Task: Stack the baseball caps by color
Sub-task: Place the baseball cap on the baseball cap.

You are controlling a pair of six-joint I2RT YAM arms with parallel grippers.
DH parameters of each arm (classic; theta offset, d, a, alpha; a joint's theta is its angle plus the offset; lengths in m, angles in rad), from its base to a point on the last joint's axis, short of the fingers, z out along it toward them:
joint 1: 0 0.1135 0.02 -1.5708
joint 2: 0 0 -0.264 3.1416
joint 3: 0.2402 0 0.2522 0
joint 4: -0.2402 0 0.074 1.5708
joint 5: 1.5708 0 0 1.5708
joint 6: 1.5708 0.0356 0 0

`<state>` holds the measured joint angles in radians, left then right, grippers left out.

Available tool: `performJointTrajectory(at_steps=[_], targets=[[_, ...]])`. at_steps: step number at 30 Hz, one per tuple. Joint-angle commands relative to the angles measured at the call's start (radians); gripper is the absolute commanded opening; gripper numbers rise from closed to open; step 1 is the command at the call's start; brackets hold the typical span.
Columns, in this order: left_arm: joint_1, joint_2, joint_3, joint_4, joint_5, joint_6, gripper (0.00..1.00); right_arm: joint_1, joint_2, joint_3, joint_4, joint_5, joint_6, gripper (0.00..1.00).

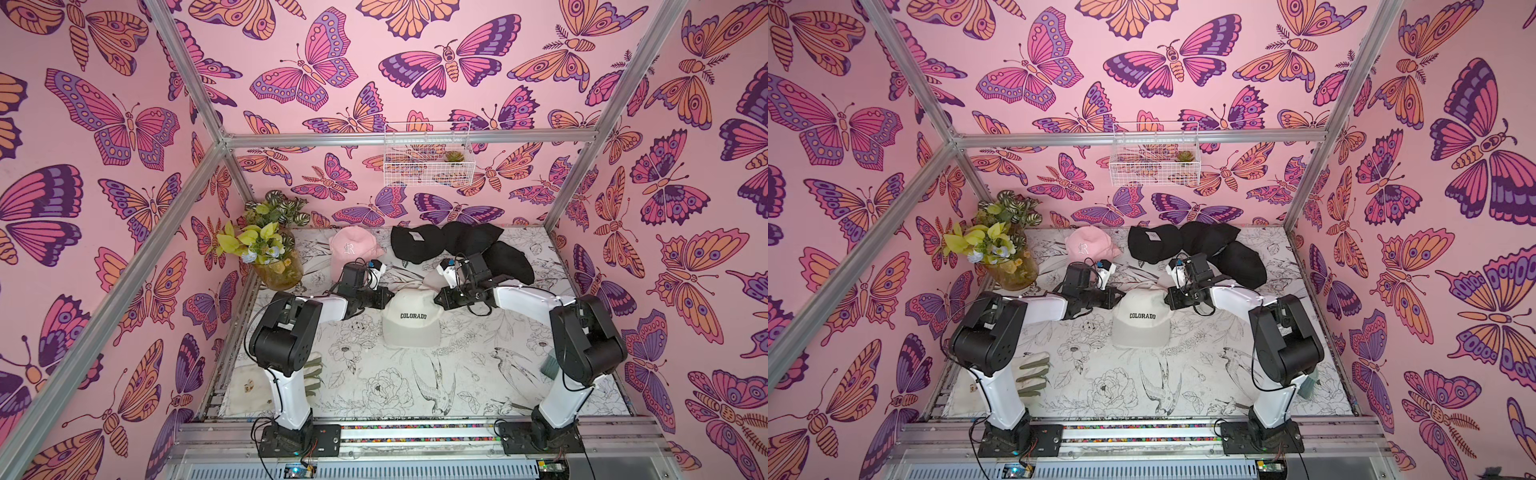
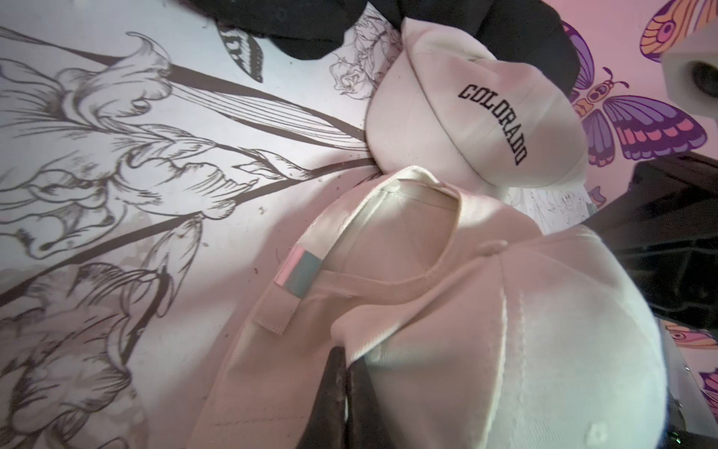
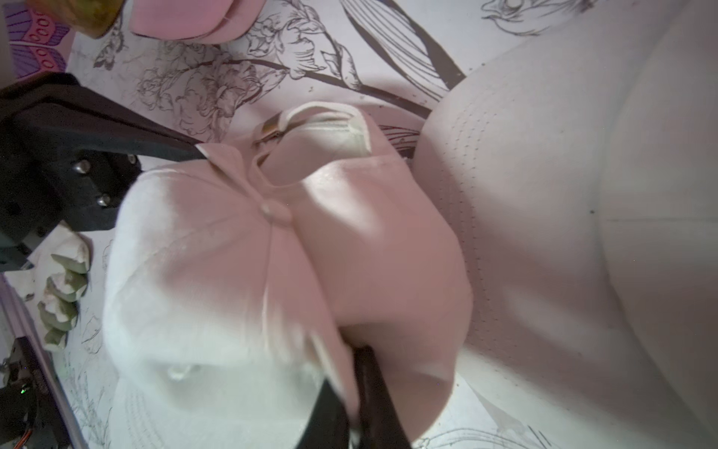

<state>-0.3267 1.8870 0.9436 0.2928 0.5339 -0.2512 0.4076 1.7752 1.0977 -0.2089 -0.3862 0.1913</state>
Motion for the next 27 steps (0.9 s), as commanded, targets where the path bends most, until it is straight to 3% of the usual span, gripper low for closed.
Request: performJointTrajectory(at_steps=[1,4,6,8,13,16,20,25,27], targets=[[0.048,-0.011,-0.048,-0.074,-0.132,-0.013,0.00,0.008,-0.030,-0.011,-0.046,0.060,0.046,0.20],[0.049,-0.062,-0.043,-0.086,-0.147,-0.035,0.09,0.010,-0.086,-0.020,-0.014,0.092,0.079,0.27],[0.051,-0.095,-0.033,-0.105,-0.151,-0.045,0.24,0.010,-0.134,-0.046,0.015,0.134,0.086,0.30],[0.050,-0.122,-0.028,-0.120,-0.160,-0.052,0.32,0.010,-0.178,-0.077,0.046,0.154,0.080,0.33],[0.052,-0.189,-0.016,-0.167,-0.227,-0.069,0.46,0.016,-0.284,-0.186,0.151,0.032,-0.019,0.39],[0.052,-0.197,0.018,-0.218,-0.281,-0.080,0.50,0.058,-0.332,-0.242,0.182,-0.031,-0.177,0.33],[0.052,-0.164,0.081,-0.284,-0.354,-0.108,0.60,0.158,-0.352,-0.253,0.112,-0.026,-0.430,0.29],[0.044,-0.085,0.183,-0.345,-0.344,-0.131,0.68,0.245,-0.351,-0.264,0.034,-0.093,-0.662,0.23],[0.033,-0.059,0.222,-0.378,-0.362,-0.131,0.72,0.275,-0.352,-0.268,0.007,-0.086,-0.725,0.16]])
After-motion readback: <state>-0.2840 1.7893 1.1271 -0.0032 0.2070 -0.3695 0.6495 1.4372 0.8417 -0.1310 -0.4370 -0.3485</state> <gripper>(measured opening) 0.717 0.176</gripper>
